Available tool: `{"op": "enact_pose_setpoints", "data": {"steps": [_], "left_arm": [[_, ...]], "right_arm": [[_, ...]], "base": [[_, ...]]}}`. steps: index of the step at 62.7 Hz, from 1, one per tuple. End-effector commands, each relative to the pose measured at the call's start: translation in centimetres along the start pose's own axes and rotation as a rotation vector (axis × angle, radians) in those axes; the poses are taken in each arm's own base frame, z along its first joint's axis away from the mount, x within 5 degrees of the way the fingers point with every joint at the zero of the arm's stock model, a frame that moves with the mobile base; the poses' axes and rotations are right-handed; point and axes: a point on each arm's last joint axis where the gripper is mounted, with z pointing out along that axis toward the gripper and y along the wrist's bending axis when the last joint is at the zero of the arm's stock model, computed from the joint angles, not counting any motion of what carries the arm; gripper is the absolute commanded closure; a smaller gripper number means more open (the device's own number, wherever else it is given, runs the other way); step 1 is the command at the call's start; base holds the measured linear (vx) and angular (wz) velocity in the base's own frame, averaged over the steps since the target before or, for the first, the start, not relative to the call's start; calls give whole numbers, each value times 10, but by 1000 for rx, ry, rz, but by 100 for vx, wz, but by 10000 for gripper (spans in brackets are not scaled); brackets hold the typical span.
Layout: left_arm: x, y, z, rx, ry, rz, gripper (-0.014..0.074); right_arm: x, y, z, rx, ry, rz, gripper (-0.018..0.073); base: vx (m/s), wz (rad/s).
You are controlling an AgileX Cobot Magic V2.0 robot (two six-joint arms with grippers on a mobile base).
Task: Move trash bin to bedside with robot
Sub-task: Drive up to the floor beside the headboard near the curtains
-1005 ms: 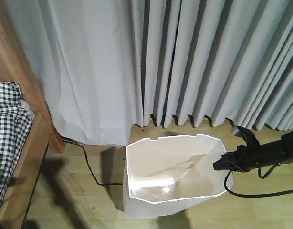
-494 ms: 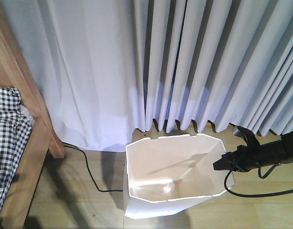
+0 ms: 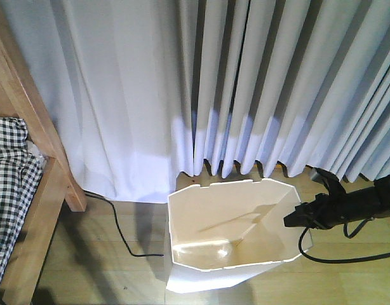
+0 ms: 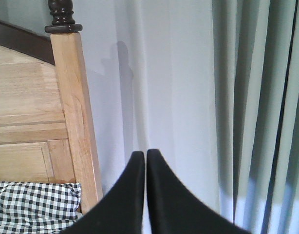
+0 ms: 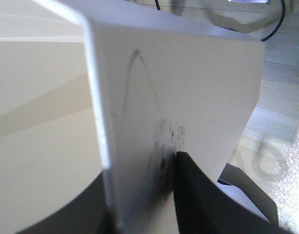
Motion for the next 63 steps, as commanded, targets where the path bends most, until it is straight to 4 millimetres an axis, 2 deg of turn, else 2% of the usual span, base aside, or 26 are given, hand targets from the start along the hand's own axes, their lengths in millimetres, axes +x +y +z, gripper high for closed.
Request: {"op": "enact_pose_setpoints", "data": {"steps": [1,39,47,63], "left_arm": [[-3,0,0,0,-70,-23,603],[-3,0,0,0,-70,-23,603],[-3,0,0,0,-70,-23,603],[-3,0,0,0,-70,-23,603]], "right_arm": [[-22,32,-22,-230,-113,-30,563],[-23,31,-21,-224,-118,-20,563],[-25,20,-17,-162,-116,29,563],[-43,-21,4,-80,-26,149,563]], "base": [[0,0],[0,-1],[0,0],[0,0]]}}
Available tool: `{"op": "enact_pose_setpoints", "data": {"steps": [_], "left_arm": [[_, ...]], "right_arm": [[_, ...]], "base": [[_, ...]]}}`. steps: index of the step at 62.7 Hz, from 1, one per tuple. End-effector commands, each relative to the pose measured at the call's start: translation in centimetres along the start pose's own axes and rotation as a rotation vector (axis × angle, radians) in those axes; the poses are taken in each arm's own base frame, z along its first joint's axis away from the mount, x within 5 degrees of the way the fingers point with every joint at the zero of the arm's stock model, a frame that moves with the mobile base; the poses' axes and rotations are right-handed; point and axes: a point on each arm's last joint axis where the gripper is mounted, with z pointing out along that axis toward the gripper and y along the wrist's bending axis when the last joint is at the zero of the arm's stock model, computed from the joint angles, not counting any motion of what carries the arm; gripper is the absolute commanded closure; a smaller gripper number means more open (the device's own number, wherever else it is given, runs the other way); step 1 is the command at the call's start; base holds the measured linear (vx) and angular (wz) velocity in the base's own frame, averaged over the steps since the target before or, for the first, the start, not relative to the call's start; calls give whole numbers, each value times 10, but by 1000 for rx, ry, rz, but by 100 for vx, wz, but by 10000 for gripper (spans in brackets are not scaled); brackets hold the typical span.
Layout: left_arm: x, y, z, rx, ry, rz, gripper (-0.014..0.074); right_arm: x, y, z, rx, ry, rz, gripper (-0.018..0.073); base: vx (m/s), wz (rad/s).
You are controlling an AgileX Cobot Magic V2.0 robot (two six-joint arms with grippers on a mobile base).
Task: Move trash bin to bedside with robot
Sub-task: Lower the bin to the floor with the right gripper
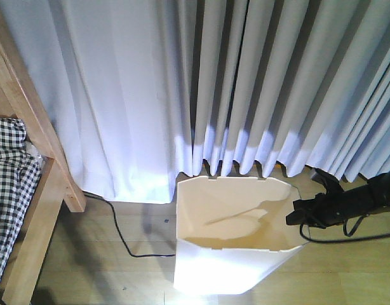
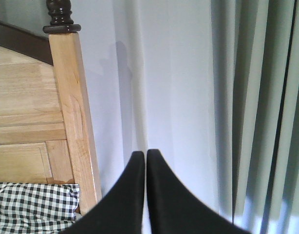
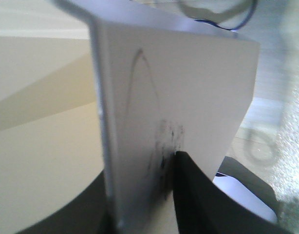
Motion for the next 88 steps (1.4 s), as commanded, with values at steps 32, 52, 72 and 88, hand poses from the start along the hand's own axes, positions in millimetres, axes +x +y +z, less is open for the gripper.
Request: {"op": "enact_pose_setpoints", "data": {"steps": [32,52,72,88], "left_arm": [[-3,0,0,0,-70,-23,603],[-3,0,0,0,-70,-23,603],[-3,0,0,0,-70,-23,603],[-3,0,0,0,-70,-23,603]], "right_arm": [[-68,-25,44,-73,25,-43,557],[-73,-54,85,-119,22,-11,556],[-57,-73,118,-147,50,33,547],[-53,-72,125,-129,77,25,540]], "base": [[0,0],[0,0],[0,0],[0,0]]}}
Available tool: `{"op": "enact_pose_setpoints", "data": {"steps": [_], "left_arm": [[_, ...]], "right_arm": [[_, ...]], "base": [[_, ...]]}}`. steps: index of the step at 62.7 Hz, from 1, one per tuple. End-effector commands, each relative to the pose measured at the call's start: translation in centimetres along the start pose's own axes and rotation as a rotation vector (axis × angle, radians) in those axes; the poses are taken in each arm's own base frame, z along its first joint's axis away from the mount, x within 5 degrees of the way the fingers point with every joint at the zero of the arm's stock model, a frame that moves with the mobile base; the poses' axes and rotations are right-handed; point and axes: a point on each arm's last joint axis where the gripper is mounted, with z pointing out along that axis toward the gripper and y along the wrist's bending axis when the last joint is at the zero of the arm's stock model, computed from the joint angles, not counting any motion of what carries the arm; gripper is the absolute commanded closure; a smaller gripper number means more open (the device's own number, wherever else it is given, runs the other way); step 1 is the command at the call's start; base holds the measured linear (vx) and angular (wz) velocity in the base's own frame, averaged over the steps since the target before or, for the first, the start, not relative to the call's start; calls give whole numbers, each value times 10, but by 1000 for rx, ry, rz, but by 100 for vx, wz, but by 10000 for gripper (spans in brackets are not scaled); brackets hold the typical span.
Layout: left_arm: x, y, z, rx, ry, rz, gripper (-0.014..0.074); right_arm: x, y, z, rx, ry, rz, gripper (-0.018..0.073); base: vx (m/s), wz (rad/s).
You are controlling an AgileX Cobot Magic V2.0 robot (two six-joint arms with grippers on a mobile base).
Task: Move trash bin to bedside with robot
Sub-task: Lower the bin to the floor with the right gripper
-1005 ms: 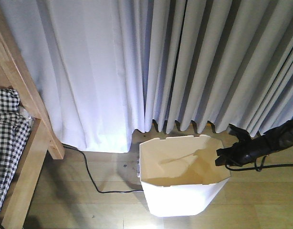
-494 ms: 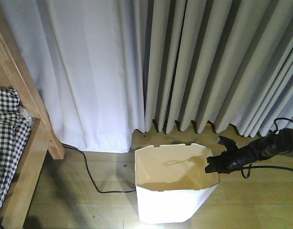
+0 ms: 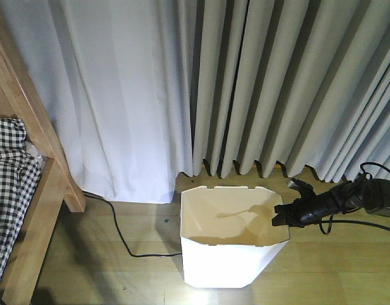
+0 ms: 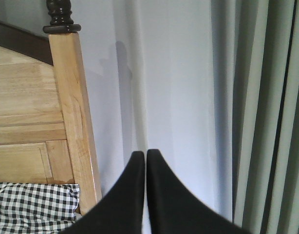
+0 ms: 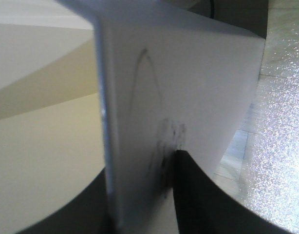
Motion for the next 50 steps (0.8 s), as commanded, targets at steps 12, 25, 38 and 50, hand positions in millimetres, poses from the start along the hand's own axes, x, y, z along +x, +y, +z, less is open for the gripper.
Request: {"op": "enact_pose_setpoints", "data": {"steps": [12,25,38,50], "left_arm": [[-3,0,0,0,-70,-23,603],[-3,0,0,0,-70,-23,603],[-3,0,0,0,-70,-23,603],[-3,0,0,0,-70,-23,603]], "right_arm": [[3,22,5,-142,94,45,536],[3,19,6,-116,95,72,525],[9,15,8,-87,127,96,483],[11,13,8,-58,156,99,394]], "base": [[0,0],[0,0],[0,0],[0,0]]}}
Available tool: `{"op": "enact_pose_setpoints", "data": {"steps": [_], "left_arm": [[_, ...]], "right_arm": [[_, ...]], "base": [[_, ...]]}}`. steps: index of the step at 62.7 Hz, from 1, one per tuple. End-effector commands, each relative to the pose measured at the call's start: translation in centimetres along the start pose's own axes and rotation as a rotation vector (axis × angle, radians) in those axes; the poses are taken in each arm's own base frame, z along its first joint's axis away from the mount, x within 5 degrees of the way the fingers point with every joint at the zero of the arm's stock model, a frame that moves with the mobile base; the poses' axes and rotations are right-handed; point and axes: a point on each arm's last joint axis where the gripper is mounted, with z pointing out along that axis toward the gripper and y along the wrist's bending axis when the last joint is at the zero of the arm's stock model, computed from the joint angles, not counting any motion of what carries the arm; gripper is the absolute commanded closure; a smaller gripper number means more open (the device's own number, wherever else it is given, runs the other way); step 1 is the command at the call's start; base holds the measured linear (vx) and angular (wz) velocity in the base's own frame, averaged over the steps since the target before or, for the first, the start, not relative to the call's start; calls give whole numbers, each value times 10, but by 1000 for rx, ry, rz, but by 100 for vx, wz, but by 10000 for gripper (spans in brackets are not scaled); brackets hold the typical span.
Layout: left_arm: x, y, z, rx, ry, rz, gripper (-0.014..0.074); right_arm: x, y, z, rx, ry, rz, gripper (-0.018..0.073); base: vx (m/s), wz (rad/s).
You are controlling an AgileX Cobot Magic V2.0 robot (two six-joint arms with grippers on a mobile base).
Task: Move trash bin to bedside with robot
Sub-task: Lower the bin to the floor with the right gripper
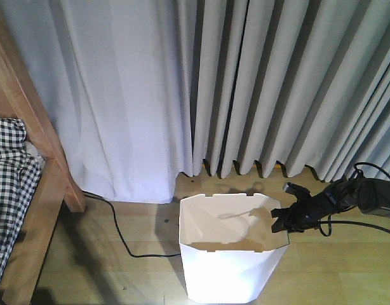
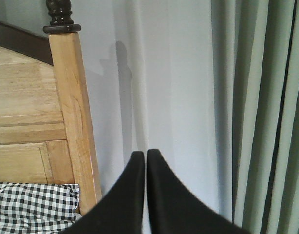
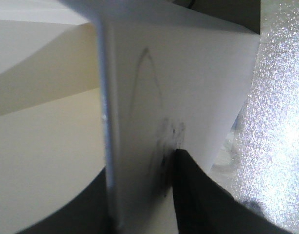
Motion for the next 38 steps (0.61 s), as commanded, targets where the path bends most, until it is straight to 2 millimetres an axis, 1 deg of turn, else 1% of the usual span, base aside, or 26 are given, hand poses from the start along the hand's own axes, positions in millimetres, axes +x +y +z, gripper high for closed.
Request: {"op": "enact_pose_setpoints", "data": {"steps": [1,6,15,22,27,38], "left_arm": [[-3,0,0,0,-70,-23,603],[-3,0,0,0,-70,-23,603],[-3,0,0,0,-70,-23,603],[-3,0,0,0,-70,-23,603],[-3,0,0,0,-70,-23,603],[-3,0,0,0,-70,-23,603]], "right_arm": [[6,8,1,-122,64,44,380],[6,8,1,-120,65,50,315],[3,9,-2,-116,62,43,165],[1,7,-5,-93,69,10,75],[-1,6,-5,-78,67,-2,48],[-1,7,-5,-89,59,13,50]], "base": [[0,0],[0,0],[0,0],[0,0],[0,0],[0,0]]}}
